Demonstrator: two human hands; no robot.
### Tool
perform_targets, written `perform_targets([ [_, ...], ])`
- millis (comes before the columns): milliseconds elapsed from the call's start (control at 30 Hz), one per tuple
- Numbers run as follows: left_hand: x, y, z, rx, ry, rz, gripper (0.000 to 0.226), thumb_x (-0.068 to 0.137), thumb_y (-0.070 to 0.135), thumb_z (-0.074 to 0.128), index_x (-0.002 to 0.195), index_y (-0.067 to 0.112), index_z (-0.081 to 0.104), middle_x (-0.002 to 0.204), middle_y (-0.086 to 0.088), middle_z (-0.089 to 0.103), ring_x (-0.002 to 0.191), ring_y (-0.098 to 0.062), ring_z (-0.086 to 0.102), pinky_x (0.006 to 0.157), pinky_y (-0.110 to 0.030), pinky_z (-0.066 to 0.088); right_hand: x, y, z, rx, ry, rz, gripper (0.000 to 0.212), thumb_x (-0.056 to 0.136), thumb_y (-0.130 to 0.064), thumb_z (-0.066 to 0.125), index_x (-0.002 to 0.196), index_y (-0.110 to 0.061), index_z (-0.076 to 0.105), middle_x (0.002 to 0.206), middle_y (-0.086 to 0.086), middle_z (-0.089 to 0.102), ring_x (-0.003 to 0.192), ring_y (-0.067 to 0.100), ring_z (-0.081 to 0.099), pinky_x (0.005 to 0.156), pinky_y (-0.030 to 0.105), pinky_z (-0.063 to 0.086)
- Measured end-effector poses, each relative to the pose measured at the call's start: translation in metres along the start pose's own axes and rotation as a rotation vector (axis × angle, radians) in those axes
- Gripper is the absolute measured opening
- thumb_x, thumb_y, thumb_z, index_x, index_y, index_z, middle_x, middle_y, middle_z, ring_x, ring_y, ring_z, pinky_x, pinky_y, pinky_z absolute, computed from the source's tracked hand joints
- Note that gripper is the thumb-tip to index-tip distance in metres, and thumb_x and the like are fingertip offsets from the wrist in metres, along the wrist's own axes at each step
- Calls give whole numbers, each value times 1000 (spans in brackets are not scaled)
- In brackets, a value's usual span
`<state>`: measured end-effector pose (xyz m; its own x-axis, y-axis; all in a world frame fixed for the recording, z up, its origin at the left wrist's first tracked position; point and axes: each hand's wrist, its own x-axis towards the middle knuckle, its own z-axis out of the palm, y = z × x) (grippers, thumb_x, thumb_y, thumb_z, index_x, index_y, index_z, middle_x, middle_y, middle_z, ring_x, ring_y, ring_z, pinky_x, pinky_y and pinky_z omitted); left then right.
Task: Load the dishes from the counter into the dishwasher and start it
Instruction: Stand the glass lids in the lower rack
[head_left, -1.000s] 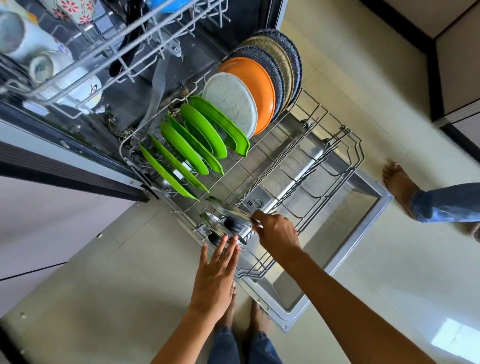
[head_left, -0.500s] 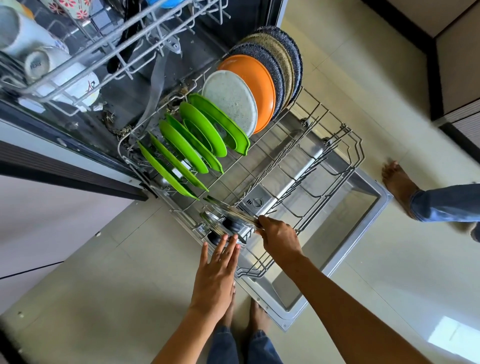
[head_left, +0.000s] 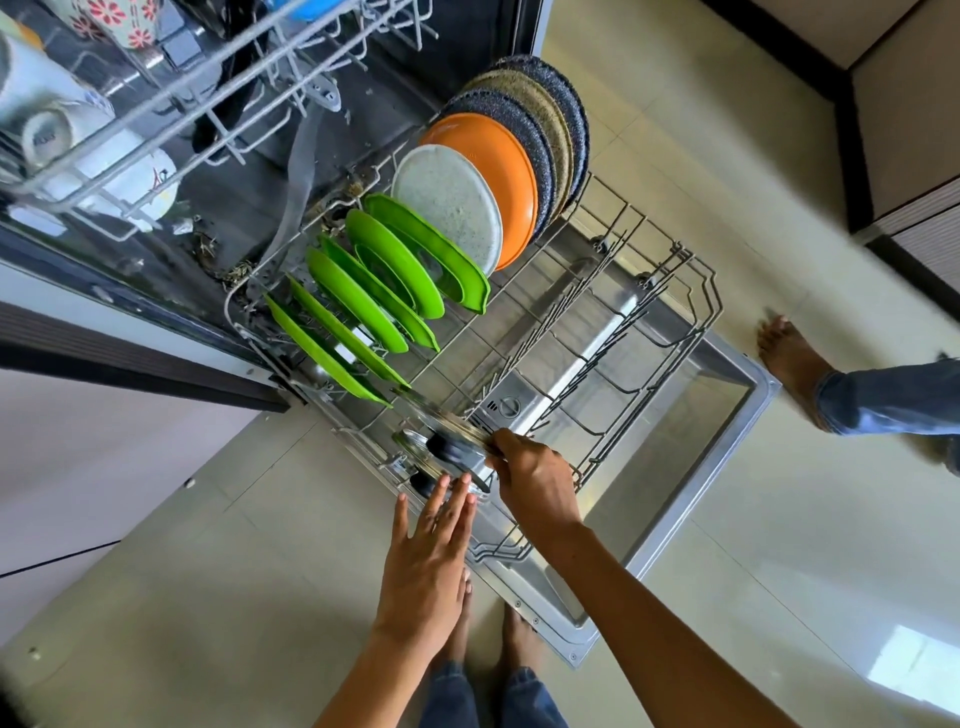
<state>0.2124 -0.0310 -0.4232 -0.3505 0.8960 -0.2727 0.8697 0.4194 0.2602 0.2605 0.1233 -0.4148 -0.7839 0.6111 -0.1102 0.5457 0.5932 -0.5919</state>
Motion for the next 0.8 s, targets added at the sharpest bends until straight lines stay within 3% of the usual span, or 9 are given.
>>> perform_targets([
  [200, 0, -4, 3, -17, -37, 11, 95, 54, 37, 85, 137, 10, 47, 149, -9, 35, 136, -30, 33, 104, -53, 20, -15, -13, -29, 10, 92, -57, 8, 85, -19, 60, 84, -11, 62, 66, -5, 63, 48, 2, 50, 48, 13, 45],
  [467, -4, 0, 3, -28, -34, 11, 97, 53, 37, 84, 138, 8, 46, 149, -8, 34, 137, -27, 29, 106, -52, 18, -20, 14, -52, -70, 29, -32, 6, 83, -13, 66, 87, -16, 62, 68, -4, 63, 52, 18, 57, 44, 30, 50],
  [800, -2, 3, 9, -22, -21, 1, 100, 53, 41, 85, 138, 8, 44, 148, -10, 35, 137, -29, 29, 108, -51, 11, -16, 34, -38, -85, -4, 5, 10, 80, -8, 70, 83, -12, 61, 63, -1, 62, 44, 17, 53, 39, 28, 48],
])
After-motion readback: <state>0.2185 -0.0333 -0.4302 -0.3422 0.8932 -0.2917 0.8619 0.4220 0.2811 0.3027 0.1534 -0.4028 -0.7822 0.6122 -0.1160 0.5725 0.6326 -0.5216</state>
